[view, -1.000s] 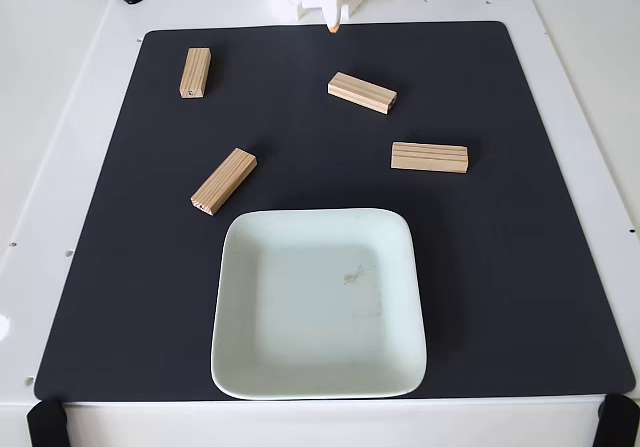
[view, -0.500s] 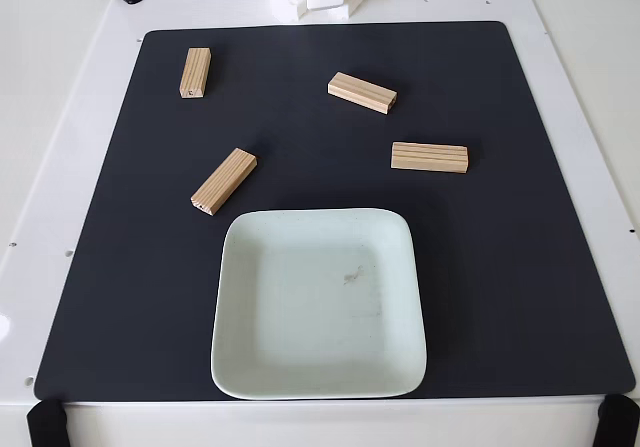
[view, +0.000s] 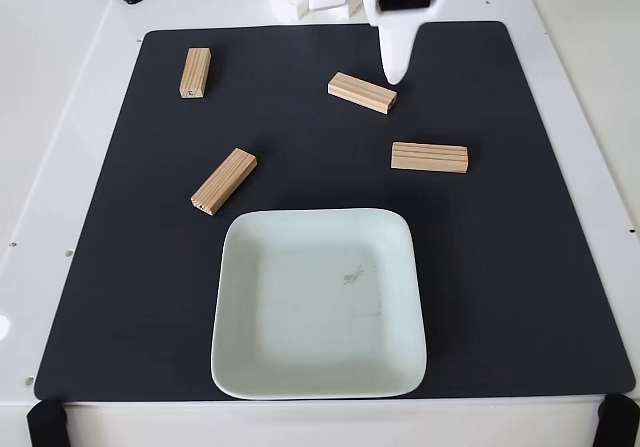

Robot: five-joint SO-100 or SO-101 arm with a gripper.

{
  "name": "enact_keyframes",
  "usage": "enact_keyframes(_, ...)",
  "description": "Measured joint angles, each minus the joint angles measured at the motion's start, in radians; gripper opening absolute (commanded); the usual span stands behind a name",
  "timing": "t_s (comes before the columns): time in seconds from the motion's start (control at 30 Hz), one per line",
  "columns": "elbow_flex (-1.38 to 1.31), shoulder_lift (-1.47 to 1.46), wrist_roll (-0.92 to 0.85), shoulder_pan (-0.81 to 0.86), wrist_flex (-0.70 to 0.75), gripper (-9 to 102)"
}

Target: Pick up the wooden block and place them on the plate.

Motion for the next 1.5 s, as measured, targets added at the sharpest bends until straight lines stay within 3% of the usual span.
enact_keyframes(0.17, -0.072, -0.140, 0.074, -0.009, 0.000, 0)
enact_keyframes(0.53, -0.074, -0.155, 0.209, -0.081, -0.041, 0)
enact_keyframes(0.83, 0.021, -0.133, 0.224, -0.094, -0.091, 23)
enact_keyframes(1.1, 0.209, -0.032, 0.224, -0.104, -0.193, 23)
enact_keyframes(1.5, 0.229, -0.026, 0.224, -0.100, -0.264, 23)
